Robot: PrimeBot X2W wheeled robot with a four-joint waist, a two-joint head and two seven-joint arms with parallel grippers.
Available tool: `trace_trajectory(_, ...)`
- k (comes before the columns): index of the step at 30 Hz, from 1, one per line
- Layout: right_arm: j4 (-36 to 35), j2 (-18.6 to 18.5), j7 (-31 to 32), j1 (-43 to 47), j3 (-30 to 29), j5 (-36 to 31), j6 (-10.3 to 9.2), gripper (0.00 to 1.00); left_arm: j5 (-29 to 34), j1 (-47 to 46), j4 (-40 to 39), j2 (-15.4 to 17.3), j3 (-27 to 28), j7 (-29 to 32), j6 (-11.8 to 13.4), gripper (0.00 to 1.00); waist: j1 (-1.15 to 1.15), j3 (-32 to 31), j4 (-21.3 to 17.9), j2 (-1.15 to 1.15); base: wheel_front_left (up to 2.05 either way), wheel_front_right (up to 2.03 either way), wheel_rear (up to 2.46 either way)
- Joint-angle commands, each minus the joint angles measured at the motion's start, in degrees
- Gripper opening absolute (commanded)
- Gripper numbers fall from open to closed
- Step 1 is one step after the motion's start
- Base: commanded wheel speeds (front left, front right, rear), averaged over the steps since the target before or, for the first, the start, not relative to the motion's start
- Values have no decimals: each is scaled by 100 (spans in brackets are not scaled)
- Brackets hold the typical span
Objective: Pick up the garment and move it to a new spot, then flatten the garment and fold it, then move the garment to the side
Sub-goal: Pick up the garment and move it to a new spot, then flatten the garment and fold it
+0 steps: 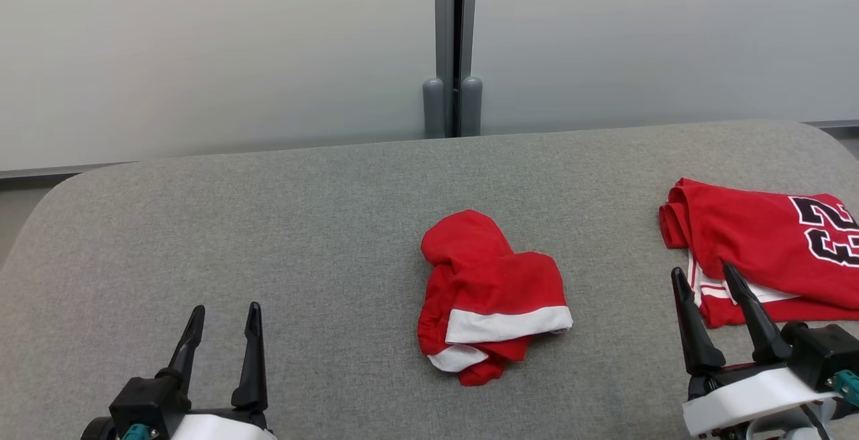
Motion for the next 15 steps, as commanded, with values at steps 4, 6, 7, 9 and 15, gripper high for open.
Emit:
trace_trajectory(4, -9, -9, -22, -16, -22, -19, 3, 100, 48, -47, 1, 15, 38, -35, -23, 100, 0, 10, -20, 0, 0, 0, 0)
trace_trajectory(6, 3, -10, -14, -27, -18, -14, 3, 100, 44, -55, 10, 12, 38, -37, -31, 100, 0, 16, -28, 0, 0, 0, 0)
trace_trajectory(7, 9, -12, -13, -34, -17, -13, 3, 100, 39, -59, 17, 10, 35, -37, -33, 100, 0, 17, -31, 0, 0, 0, 0)
trace_trajectory(9, 18, -20, -13, -40, -16, -10, 3, 100, 25, -70, 24, 0, 32, -34, -37, 100, 0, 17, -34, 0, 0, 0, 0)
trace_trajectory(15, 212, -135, 349, -41, 186, -56, 3, 100, -16, -91, 0, -25, 0, -34, -36, 100, 0, 11, -2, 0, 0, 0, 0)
